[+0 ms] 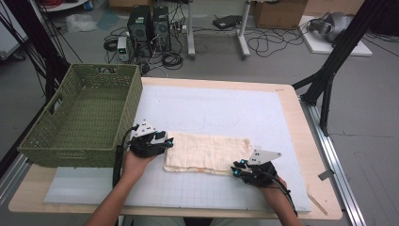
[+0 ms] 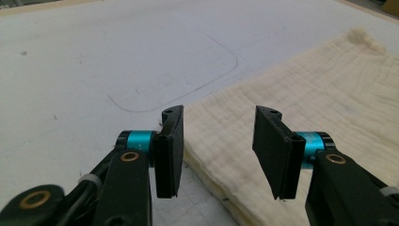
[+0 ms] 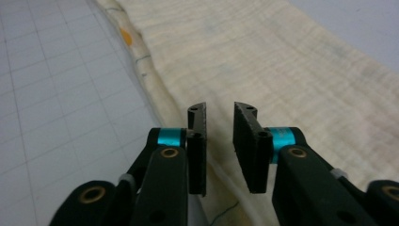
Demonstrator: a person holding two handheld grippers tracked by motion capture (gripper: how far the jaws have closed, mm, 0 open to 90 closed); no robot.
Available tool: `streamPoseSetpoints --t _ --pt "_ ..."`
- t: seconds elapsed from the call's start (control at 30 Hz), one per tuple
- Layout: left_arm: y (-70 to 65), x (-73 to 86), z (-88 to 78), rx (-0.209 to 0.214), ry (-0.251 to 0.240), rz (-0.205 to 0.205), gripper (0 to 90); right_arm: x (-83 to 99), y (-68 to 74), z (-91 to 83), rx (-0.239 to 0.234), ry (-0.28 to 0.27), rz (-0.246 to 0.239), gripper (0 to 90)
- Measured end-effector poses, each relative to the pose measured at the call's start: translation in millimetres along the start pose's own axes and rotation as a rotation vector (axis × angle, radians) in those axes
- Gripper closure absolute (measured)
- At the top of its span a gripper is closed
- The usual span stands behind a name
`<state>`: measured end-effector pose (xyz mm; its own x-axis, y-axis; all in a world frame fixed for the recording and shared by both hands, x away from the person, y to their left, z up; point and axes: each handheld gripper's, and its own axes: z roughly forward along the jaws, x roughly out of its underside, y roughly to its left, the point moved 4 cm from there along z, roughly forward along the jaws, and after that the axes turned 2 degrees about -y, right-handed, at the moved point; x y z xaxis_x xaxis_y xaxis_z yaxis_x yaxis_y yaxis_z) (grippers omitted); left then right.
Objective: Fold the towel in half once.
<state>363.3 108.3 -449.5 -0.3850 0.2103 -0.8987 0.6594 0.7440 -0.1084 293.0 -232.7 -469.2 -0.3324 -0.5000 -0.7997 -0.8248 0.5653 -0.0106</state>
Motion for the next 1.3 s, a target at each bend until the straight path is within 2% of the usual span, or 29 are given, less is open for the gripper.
streamPoseSetpoints --t 0.13,0.33,0.37,0.4,0.43,0.57,0.7,0.83,0.9,0.97,1.07,1.3 --pt "-0.9 3.1 -3.3 0.011 -0.004 0.004 55.6 1.0 1.1 3.0 -0.020 0.020 -0.008 89.2" --pt "-3.7 6.4 -8.9 0.042 0.007 -0.011 58.9 -5.2 7.3 1.1 -0.054 -0.004 -0.026 89.5" --pt "-5.4 6.8 -10.7 0.055 0.006 -0.015 58.9 -6.6 7.5 0.0 -0.041 -0.013 -0.033 84.4" --pt "-7.5 7.9 -12.4 0.071 0.011 -0.018 58.9 -7.4 6.6 -0.3 -0.031 -0.017 -0.029 74.8" --pt "-9.8 9.6 -13.9 0.085 0.018 -0.021 58.9 -7.1 5.6 0.3 -0.032 -0.012 -0.011 68.5" --pt "-19.5 19.5 -17.6 0.138 0.068 -0.017 58.9 -0.8 4.4 5.0 -0.023 0.029 -0.015 70.4" --pt "-26.5 29.3 -19.0 0.163 0.123 0.016 58.9 -1.0 2.4 3.9 -0.021 0.023 -0.018 76.2" --pt "-30.0 34.8 -16.4 0.159 0.157 0.040 58.8 -0.6 1.7 4.1 -0.018 0.023 -0.019 76.7" --pt "-32.3 36.6 -13.2 0.144 0.175 0.064 60.1 -0.7 2.0 5.1 -0.023 0.028 -0.025 81.0" --pt "-33.2 35.5 -12.6 0.122 0.179 0.083 66.8 -0.9 2.6 5.6 -0.022 0.033 -0.033 83.7" --pt "-32.1 35.0 -13.7 0.113 0.175 0.096 83.9 -1.3 2.7 5.4 -0.024 0.032 -0.029 86.0" --pt "-25.7 25.9 -24.7 0.145 0.092 0.025 85.6 -5.7 3.7 -1.2 -0.038 -0.011 -0.020 86.2"
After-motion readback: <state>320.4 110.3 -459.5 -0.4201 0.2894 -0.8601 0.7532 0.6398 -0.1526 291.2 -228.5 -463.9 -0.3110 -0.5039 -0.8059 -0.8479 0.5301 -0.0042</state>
